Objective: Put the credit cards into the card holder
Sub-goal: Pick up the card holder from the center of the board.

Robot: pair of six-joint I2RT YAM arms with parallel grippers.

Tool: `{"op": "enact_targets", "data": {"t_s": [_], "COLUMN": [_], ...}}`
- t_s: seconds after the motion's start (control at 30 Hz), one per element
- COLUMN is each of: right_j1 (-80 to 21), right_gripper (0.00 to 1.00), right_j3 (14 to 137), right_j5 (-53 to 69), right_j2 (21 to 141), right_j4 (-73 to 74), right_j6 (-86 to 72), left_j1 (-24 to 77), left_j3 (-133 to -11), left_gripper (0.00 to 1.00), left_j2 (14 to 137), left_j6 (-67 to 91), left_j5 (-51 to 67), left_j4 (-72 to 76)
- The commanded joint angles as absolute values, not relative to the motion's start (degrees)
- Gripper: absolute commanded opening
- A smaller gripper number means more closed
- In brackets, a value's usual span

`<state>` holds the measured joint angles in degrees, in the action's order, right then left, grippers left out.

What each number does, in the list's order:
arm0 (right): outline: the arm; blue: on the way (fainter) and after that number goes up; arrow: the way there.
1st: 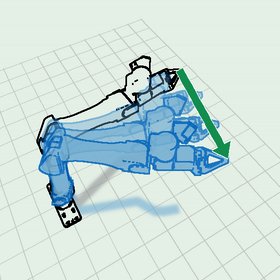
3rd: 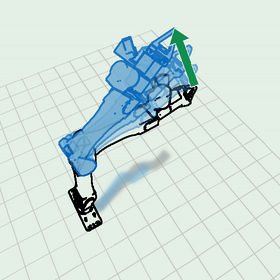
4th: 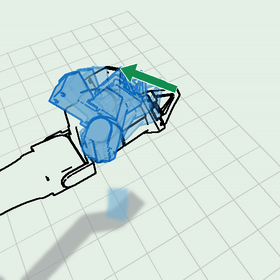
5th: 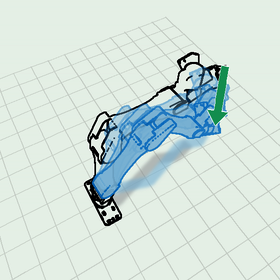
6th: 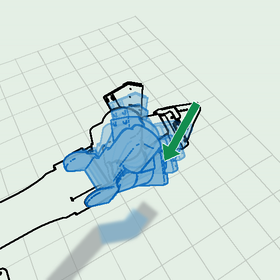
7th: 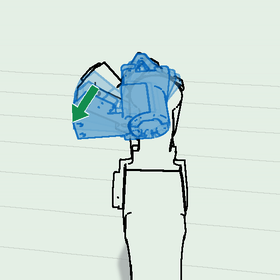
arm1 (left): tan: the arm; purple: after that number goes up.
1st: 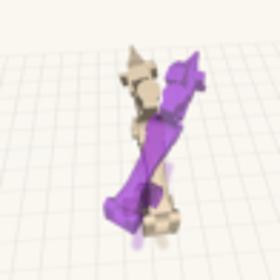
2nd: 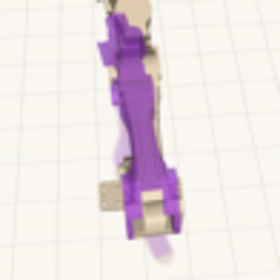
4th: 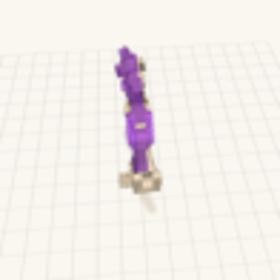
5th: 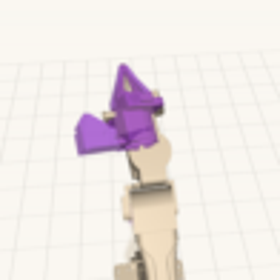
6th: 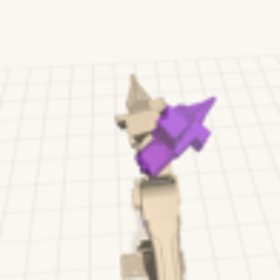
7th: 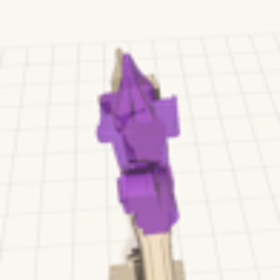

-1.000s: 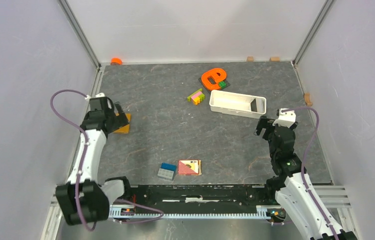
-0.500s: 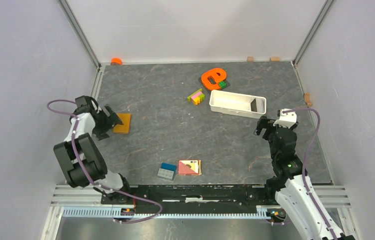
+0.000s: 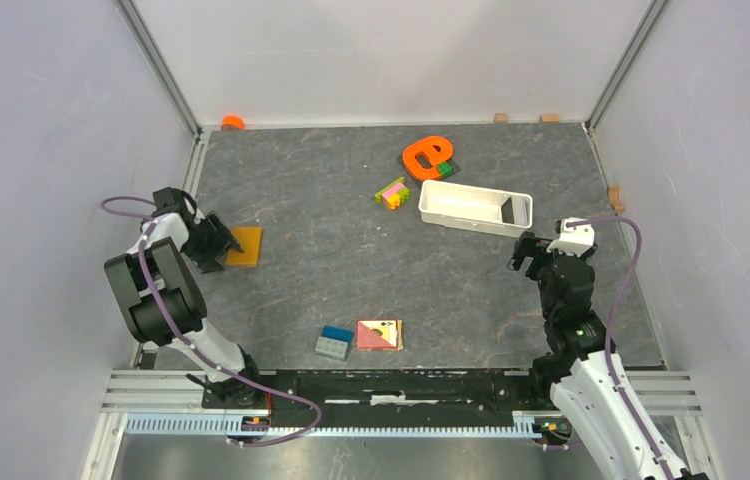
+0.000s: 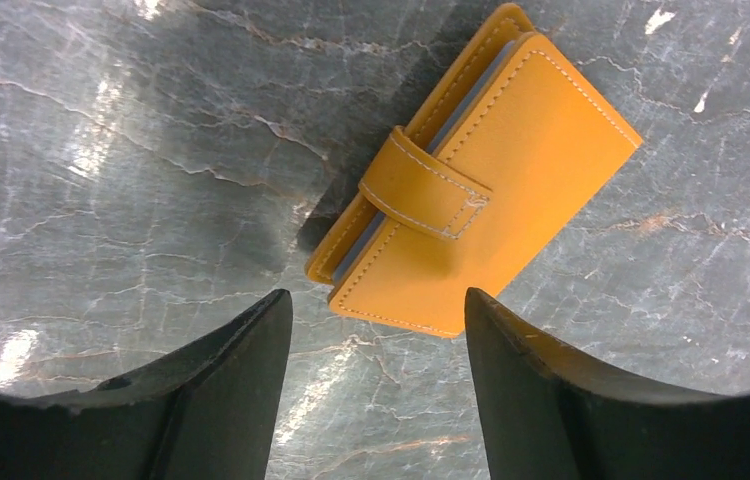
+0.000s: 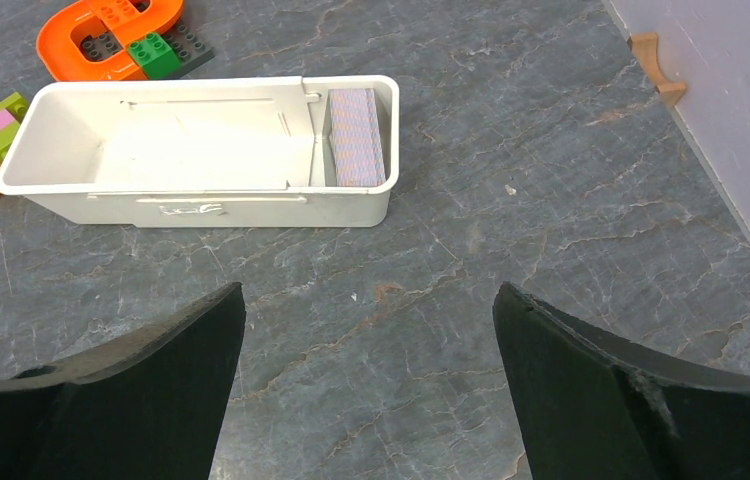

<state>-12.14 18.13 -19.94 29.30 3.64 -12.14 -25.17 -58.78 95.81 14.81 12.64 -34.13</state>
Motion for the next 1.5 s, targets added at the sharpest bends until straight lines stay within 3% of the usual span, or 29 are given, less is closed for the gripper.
{"op": "enact_targets", "data": {"t_s": [0.0,0.53,0.63,0.87,1.13,1.47], "right_j1": [-12.0,-12.0,-12.0,-12.0,-12.0,-12.0], "right_gripper": [0.98,0.98,0.98,0.98,0.98,0.98], "right_j3": [19.4,19.4,19.3,19.4,19.4,19.2], "right_j5": [-19.7,-20.0,-20.0,-19.8,-19.4,-18.9], "right_j2": [28.7,29.1,29.1,29.5,29.8,29.5], "right_j4": [2.1,2.2,2.1,2.1,2.1,2.1], "right_j6": [-11.4,-11.5,-11.4,-11.4,-11.4,-11.4], "left_j1": [-25.4,-18.6,-18.2,-17.8,-17.8,-17.8], "left_j3": [-59.5,-59.2,-58.8,-59.1,-58.4,-58.8], "left_gripper": [0.70,0.61,0.55,0.54,0.54,0.35], "left_j2": [95.7,95.1,94.7,95.5,97.6,100.6], "left_j6": [12.6,12.5,13.2,15.8,18.1,17.6], "left_j5": [16.3,15.5,16.9,10.2,13.0,13.0], "left_j4": [-32.4,-33.6,-32.9,-33.9,-31.0,-30.8]}}
